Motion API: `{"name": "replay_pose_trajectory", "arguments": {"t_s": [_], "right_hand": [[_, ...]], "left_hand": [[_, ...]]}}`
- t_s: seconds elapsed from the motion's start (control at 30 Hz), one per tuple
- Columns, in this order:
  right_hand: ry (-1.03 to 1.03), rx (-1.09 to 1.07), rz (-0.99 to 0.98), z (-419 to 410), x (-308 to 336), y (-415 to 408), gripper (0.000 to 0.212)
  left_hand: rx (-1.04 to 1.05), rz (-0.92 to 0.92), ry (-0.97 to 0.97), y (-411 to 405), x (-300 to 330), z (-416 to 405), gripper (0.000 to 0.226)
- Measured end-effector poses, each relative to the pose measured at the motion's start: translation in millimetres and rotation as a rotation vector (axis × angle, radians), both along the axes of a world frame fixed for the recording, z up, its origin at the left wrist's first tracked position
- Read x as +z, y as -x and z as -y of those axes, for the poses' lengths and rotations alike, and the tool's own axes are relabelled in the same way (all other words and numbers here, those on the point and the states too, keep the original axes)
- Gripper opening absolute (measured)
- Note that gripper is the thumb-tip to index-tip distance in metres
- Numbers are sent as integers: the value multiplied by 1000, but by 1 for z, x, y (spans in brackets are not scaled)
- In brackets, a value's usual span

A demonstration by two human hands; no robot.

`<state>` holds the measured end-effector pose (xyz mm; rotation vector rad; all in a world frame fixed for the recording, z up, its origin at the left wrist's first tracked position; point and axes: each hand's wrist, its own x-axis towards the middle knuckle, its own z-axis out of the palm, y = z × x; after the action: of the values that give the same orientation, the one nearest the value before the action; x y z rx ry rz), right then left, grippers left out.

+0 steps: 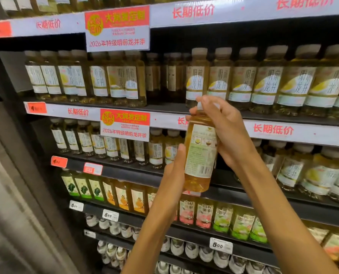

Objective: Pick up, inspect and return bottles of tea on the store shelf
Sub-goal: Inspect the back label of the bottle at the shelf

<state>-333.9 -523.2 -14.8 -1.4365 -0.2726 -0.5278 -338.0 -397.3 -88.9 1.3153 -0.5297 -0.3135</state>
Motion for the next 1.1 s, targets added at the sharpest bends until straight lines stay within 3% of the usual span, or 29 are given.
{"name": "replay_pose_trajectory", "arguments": {"t_s": [0.1,0.2,0.3,0.5,0.63,0.73,0.97,1.1], "right_hand": [[-71,71,-53,1,-3,3,20],[-240,276,-92,4,-7,5,25],[-310,386,-112,3,-8,5,29],[-108,117,-22,12,-5,9,21],[-41,59,-53,21,-2,11,26],[-87,170,-116,32,-3,10,25],[-358,387,-183,49,-32,10,33],[-387,389,-198,48,-39,4,28]], "left_hand": [[-15,-95,71,4,-5,2,63],[-222,-290,252,6,-8,2,70],[-313,-344,263,7,-11,6,69],[47,-76,-3,9,-2,9,53],[126,-28,-40,22,9,23,66],[143,-115,23,24,5,32,82],[-256,-471,281,33,-19,41,69],[-387,-557,345,28,-17,40,67]]}}
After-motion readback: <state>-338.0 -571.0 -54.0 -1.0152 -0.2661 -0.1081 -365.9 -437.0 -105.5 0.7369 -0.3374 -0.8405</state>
